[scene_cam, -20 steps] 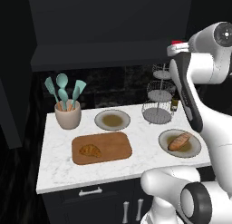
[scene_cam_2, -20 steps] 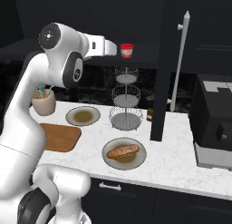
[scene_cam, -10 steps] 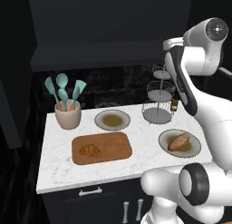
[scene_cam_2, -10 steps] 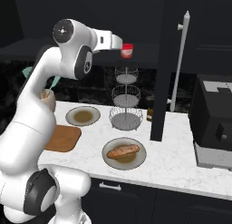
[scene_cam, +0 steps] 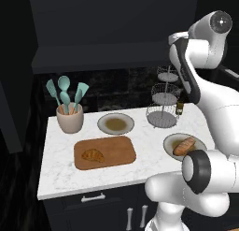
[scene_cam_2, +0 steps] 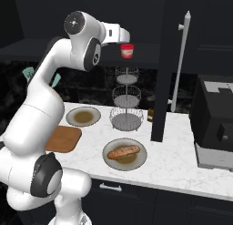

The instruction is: From the different types of pastries on the counter, select a croissant and place it on the cutting board. Then retrieve a jar of jam from the cabinet and place it alongside the croissant on the cutting board.

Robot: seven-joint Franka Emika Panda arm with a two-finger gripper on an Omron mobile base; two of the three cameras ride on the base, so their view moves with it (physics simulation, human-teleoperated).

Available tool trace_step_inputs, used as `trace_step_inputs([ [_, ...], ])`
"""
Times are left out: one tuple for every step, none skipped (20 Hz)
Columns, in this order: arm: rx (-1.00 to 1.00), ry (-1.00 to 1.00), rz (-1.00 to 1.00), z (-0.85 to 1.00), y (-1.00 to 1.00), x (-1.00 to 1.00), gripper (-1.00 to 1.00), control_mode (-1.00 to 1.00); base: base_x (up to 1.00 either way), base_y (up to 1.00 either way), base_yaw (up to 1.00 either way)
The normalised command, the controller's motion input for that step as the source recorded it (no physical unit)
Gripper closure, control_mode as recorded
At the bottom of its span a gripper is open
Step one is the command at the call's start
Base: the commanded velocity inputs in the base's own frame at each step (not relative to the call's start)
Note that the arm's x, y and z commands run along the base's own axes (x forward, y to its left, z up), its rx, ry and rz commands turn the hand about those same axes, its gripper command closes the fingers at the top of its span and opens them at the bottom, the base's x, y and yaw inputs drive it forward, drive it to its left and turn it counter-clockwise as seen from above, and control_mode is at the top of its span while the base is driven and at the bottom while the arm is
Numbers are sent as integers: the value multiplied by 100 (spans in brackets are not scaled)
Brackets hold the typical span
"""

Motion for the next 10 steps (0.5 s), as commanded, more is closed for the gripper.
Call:
trace_step_inputs([
  [3,0,0,0,-14,23,-100,-100,0,0,0],
  [1,0,0,0,-9,23,-100,-100,0,0,0],
  [1,0,0,0,-5,24,-100,-100,0,0,0],
  [1,0,0,0,-4,26,-100,-100,0,0,0],
  [0,0,0,0,-1,31,-100,-100,0,0,0],
  [0,0,0,0,0,33,-100,-100,0,0,0],
  [0,0,0,0,0,34,-100,-100,0,0,0],
  [0,0,0,0,-1,29,-100,-100,0,0,0],
  [0,0,0,0,0,26,-100,-100,0,0,0],
  [0,0,0,0,0,23,-100,-100,0,0,0],
])
